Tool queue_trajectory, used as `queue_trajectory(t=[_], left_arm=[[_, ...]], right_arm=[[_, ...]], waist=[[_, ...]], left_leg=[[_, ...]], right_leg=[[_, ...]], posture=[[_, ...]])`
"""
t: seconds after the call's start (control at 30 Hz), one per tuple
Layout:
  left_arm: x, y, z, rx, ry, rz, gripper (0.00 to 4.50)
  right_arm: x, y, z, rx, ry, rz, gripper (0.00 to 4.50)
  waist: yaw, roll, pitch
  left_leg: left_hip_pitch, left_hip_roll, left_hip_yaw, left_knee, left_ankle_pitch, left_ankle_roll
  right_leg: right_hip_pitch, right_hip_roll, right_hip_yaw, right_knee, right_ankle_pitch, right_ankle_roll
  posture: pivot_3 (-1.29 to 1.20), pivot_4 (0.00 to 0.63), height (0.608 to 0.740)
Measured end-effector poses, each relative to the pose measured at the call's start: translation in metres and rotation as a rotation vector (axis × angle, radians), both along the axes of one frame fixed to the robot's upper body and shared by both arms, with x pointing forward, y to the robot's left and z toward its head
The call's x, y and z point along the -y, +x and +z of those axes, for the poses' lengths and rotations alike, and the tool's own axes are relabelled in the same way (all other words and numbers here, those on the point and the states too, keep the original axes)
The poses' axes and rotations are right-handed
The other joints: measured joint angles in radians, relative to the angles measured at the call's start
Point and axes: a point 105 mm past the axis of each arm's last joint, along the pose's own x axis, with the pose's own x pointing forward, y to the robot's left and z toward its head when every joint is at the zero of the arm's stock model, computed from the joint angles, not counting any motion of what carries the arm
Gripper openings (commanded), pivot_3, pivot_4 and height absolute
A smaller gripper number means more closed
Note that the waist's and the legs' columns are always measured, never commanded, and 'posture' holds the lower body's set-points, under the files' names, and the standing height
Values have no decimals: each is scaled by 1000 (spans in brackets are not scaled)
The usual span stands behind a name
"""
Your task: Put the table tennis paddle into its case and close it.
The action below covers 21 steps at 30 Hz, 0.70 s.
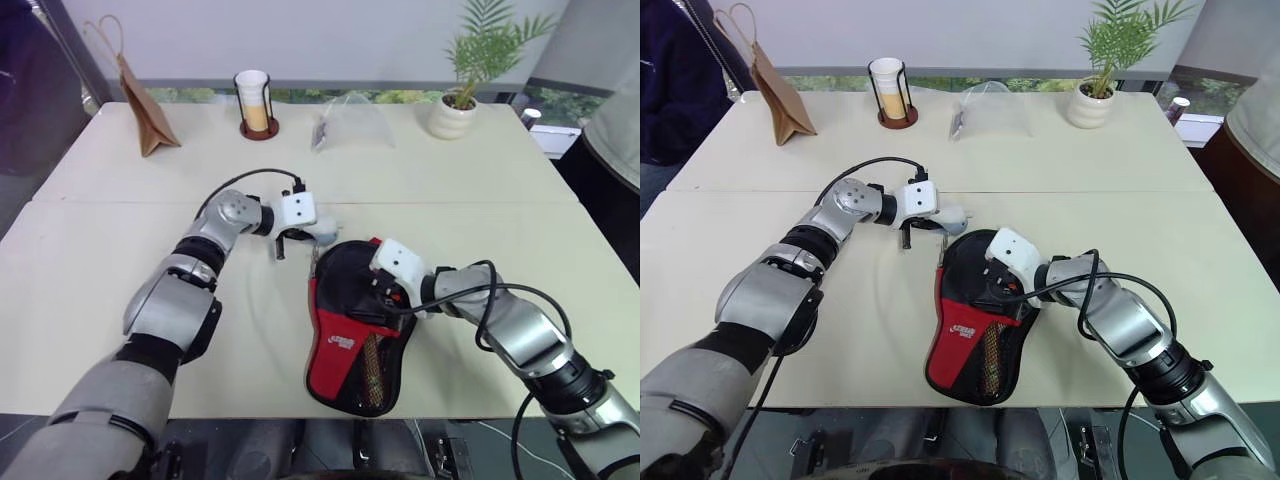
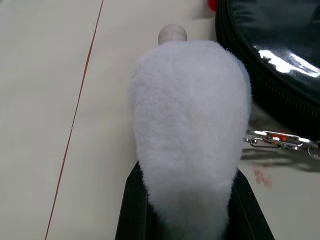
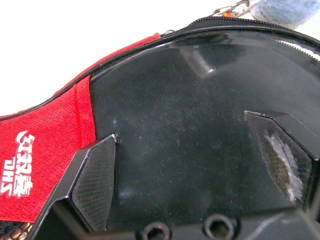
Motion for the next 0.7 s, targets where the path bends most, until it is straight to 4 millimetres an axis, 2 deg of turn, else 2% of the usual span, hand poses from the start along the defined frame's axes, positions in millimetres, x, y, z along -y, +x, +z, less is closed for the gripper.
queue_trajectory(t=[0.3, 0.57, 0.7], left_arm=[[-5, 1, 14, -11, -42, -10, 20], [-39, 5, 18, 35, 32, 32, 20], [-41, 6, 19, 42, 28, 39, 20]], right_arm=[[-5, 2, -2, -5, 9, -26, 4500], [-6, 2, -2, -12, 3, -48, 4500], [-6, 1, -1, -6, -2, -46, 4500]], waist=[[-12, -1, 0], [-25, -2, -1], [-26, -2, -1]], left_leg=[[1, 1, -1, -1, 0, 0], [1, 1, -3, -1, 0, 0], [1, 1, -3, -1, 0, 0]], right_leg=[[0, 1, -1, 0, 0, 0], [0, 1, -2, 0, 0, 0], [0, 1, -2, 0, 0, 0]], posture=[[0, 150, 740], [0, 150, 740], [0, 150, 740]])
